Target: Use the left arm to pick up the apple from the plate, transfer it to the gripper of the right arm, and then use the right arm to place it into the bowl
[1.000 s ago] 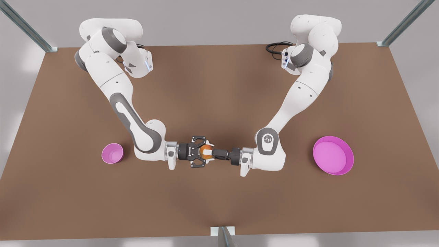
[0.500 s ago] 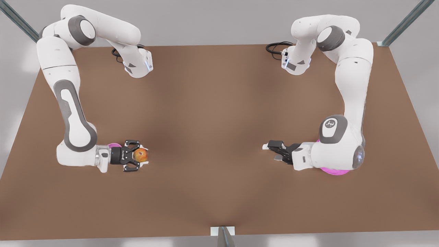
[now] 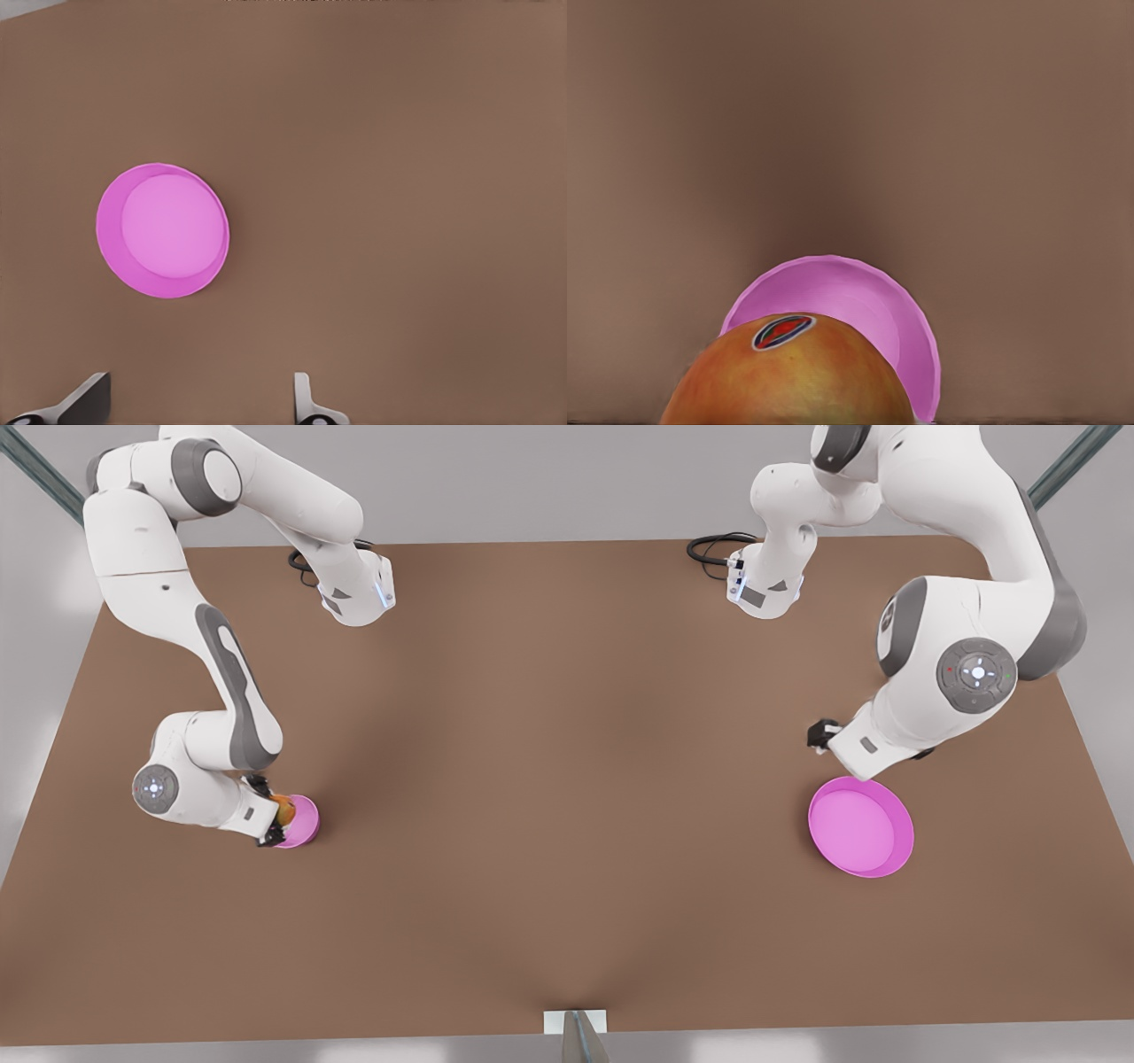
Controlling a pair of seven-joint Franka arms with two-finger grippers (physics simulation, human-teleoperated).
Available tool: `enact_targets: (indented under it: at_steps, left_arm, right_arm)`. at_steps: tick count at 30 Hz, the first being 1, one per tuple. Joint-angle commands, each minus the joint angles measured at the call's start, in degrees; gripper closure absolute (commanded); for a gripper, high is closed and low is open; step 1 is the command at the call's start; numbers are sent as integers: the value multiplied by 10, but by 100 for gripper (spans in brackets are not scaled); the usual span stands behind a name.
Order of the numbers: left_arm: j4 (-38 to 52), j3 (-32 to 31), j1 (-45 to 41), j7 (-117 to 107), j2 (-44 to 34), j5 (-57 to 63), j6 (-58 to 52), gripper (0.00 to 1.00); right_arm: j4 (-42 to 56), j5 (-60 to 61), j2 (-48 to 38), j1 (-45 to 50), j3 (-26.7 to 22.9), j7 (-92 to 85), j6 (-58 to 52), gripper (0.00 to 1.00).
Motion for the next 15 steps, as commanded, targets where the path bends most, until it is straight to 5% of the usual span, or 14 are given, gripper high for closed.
enact_targets:
  at_steps: [1,9,11,15]
  left_arm:
    - [6,0,3,-37,2,-2,-16,0]
    - [6,1,4,-37,3,-2,-25,0]
    - [6,1,4,-37,3,-2,-25,0]
    - [6,1,4,-37,3,-2,-25,0]
  right_arm:
    - [1,-20,5,0,0,69,86,42]
    - [-14,-18,21,0,0,74,114,41]
    - [-21,-16,17,-1,0,75,115,8]
    - [-26,-13,17,-8,0,75,115,0]
